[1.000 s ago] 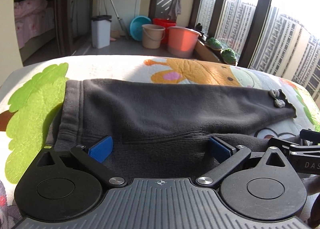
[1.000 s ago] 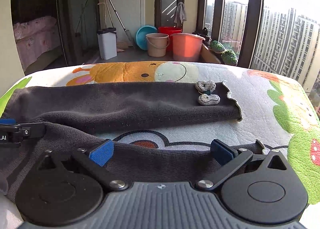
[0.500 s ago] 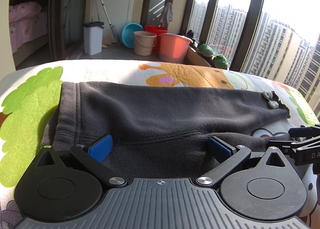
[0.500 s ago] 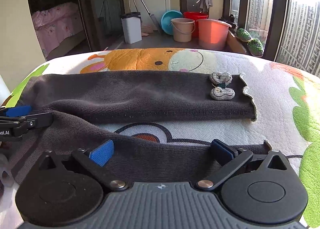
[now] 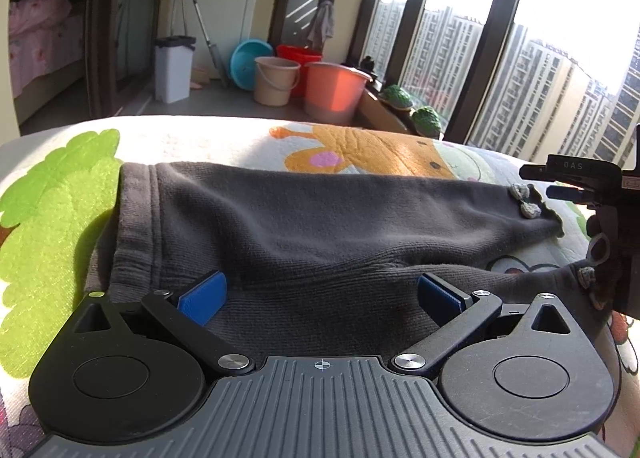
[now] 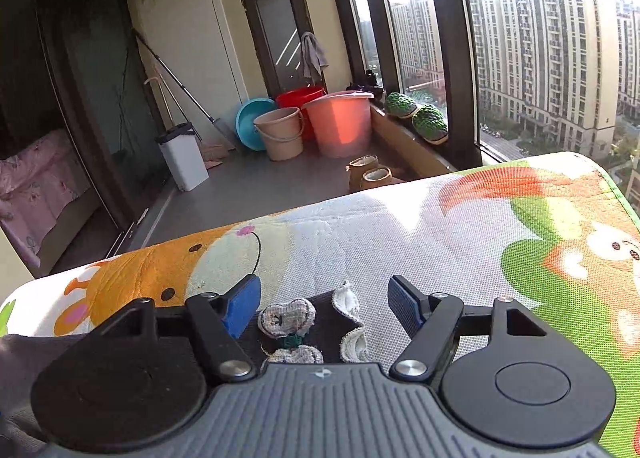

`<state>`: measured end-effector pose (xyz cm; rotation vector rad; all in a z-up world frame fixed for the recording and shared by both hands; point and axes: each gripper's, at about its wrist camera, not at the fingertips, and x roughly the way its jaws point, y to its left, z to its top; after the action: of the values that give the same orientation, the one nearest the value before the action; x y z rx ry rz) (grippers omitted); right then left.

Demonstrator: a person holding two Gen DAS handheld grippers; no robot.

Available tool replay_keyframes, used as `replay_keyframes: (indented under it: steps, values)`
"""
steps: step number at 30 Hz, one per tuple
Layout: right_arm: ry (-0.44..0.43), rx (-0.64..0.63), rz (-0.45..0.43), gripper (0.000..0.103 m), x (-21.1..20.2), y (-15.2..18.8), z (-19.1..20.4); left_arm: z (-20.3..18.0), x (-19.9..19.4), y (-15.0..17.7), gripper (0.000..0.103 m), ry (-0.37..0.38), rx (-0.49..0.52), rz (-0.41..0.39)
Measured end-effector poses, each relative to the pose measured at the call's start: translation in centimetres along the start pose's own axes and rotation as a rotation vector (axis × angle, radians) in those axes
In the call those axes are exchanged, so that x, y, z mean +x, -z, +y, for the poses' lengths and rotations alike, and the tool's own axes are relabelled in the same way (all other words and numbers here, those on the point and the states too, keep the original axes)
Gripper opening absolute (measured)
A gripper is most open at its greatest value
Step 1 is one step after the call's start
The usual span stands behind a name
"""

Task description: Fold clothes

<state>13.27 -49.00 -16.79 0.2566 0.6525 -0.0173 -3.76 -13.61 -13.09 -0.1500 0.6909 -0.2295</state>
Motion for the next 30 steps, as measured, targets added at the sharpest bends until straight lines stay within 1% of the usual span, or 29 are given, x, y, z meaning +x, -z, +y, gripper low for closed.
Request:
replay_keyframes:
  steps: [1,2,3,4,5,6,7,9,11,12,13,14,15,16,17,18,19,20,21,22,24,25,28,30]
  values:
    - [-0.016,0.025,0.034,0.072,0.6,0.2,-0.4,0.6,-0.9,-0.5,0.103,0.013,-0.017,-0.024]
    - [-0.031,0.042,0.044,0.072,0.7,0.2,-0.6,1.3,-2.0,-1.4,0.103,-0.011,-0.036,-0.068]
    - [-0.044,0.043,0.045,0.073,0.7,0.2,-0.7,2.0,-2.5,-2.2,0.103,-0.058,-0.051,-0.098]
    - [-0.058,0.045,0.046,0.078,0.8,0.2,-0.8,2.9,-2.9,-3.2,0.103,-0.112,-0.072,-0.124]
    - [-0.070,0.057,0.054,0.081,0.9,0.3,-1.1,4.2,-2.8,-4.5,0.103,-0.187,-0.118,-0.133]
    - [-0.081,0.069,0.062,0.082,1.1,0.4,-1.3,5.6,-2.2,-5.5,0.103,-0.242,-0.175,-0.120]
    - [-0.084,0.069,0.064,0.082,1.2,0.4,-1.4,7.1,-1.3,-6.4,0.103,-0.280,-0.237,-0.092]
    - [-0.091,0.071,0.065,0.084,1.2,0.4,-1.4,9.4,1.1,-7.6,0.103,-0.307,-0.325,-0.014]
    - [-0.106,0.071,0.068,0.085,1.3,0.4,-1.5,9.9,3.1,-7.9,0.103,-0.294,-0.331,0.038]
    - [-0.116,0.069,0.072,0.090,1.4,0.4,-1.5,10.0,4.3,-8.1,0.103,-0.281,-0.322,0.065]
    - [-0.126,0.067,0.076,0.094,1.5,0.4,-1.5,9.7,5.2,-8.1,0.103,-0.269,-0.299,0.085]
    - [-0.131,0.063,0.081,0.094,1.6,0.3,-1.5,9.3,5.7,-8.1,0.103,-0.280,-0.273,0.087]
    - [-0.126,0.055,0.084,0.094,1.5,0.3,-1.3,8.9,6.2,-8.0,0.101,-0.293,-0.244,0.086]
    - [-0.124,0.045,0.084,0.094,1.5,0.3,-1.1,8.3,6.4,-7.9,0.094,-0.309,-0.201,0.077]
    - [-0.121,0.034,0.085,0.091,1.4,0.3,-0.9,7.7,6.5,-7.8,0.085,-0.327,-0.161,0.065]
    - [-0.118,0.018,0.086,0.079,1.3,0.4,-0.6,7.1,6.6,-7.6,0.062,-0.337,-0.124,0.056]
    - [-0.114,0.001,0.086,0.068,1.2,0.5,-0.3,6.7,6.4,-7.5,0.051,-0.324,-0.095,0.054]
    - [-0.096,-0.013,0.084,0.060,1.2,0.5,0.0,6.3,6.3,-7.3,0.043,-0.311,-0.065,0.052]
    - [-0.079,-0.026,0.082,0.041,1.1,0.6,0.2,6.0,6.2,-7.2,0.043,-0.303,-0.037,0.049]
    - [-0.066,-0.044,0.083,0.038,1.0,0.6,0.7,5.7,5.9,-7.1,0.042,-0.308,-0.018,0.041]
    - [-0.053,-0.069,0.084,0.033,0.9,0.4,1.2,5.4,5.2,-7.0,0.041,-0.304,0.001,0.019]
    - [-0.053,-0.078,0.066,0.030,0.4,0.3,1.4,5.5,4.6,-7.2,0.041,-0.295,-0.005,0.000]
    - [-0.053,-0.104,0.014,0.027,-1.1,-0.1,1.9,5.4,2.2,-7.6,0.040,-0.258,-0.014,-0.068]
    - [-0.066,-0.141,-0.079,0.027,-3.9,-0.2,2.3,4.8,-0.6,-7.7,0.040,-0.219,0.013,-0.142]
